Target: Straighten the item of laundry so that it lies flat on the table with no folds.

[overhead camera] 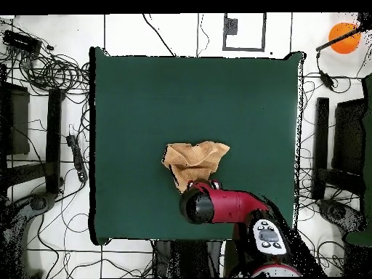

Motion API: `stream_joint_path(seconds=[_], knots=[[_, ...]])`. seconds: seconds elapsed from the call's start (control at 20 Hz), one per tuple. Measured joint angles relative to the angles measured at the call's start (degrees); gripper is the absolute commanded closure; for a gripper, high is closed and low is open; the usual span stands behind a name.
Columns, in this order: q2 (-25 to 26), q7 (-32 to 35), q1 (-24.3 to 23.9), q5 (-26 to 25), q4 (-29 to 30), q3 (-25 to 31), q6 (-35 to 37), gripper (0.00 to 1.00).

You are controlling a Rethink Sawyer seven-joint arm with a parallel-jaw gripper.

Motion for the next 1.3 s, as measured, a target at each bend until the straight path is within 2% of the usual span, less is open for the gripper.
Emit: stream_joint_path(seconds=[0.4,1.3], knots=[[-0.4,0.0,0.0,0.0,0.0,0.0,0.0,0.0],[-11.2,0.0,-0.2,0.0,0.2,0.0,4.6,0.0]])
